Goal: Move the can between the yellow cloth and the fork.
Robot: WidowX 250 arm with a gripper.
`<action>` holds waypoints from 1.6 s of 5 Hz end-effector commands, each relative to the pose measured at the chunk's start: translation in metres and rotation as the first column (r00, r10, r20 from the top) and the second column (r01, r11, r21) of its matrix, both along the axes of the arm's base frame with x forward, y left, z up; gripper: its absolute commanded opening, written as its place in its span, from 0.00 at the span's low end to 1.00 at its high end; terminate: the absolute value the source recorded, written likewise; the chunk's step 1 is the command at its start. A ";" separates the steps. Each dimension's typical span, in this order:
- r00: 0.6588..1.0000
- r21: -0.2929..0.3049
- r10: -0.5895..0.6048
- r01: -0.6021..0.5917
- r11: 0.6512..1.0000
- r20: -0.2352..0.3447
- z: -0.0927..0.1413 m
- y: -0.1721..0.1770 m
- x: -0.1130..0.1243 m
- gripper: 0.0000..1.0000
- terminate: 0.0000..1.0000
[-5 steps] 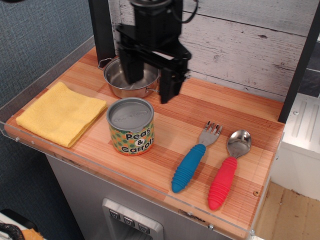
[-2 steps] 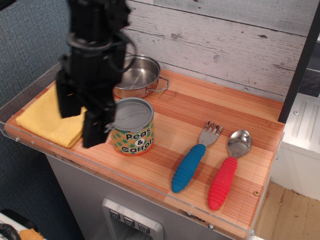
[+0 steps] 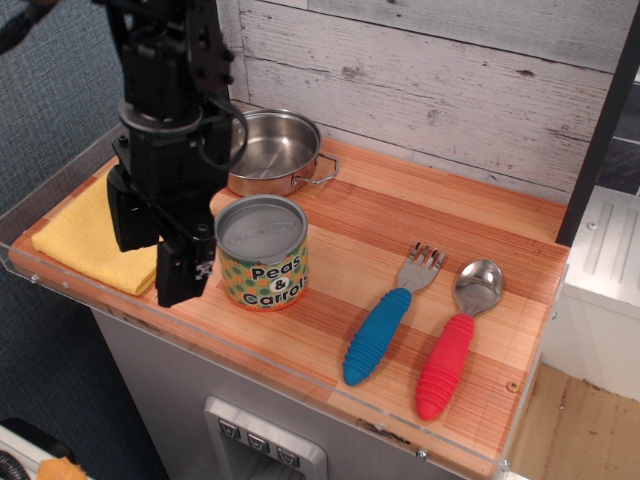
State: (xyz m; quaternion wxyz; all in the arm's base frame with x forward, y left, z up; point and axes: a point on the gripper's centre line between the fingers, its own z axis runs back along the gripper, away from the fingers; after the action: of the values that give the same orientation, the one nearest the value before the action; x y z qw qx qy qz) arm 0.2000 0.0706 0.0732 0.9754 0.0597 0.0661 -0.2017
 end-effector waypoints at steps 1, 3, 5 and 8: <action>0.985 -0.024 -0.104 0.108 0.994 0.136 -0.005 0.005 0.039 1.00 0.00; 0.978 -0.067 -0.093 0.108 0.992 0.188 -0.011 -0.004 0.073 1.00 0.00; 0.973 -0.067 -0.100 0.116 0.991 0.208 -0.009 -0.014 0.093 1.00 0.00; 0.970 -0.096 -0.114 0.137 0.986 0.216 -0.011 -0.028 0.113 1.00 0.00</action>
State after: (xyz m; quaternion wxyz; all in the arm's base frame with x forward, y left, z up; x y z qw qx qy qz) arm 0.3058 0.0386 0.0463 0.9653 0.0214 -0.0377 -0.2577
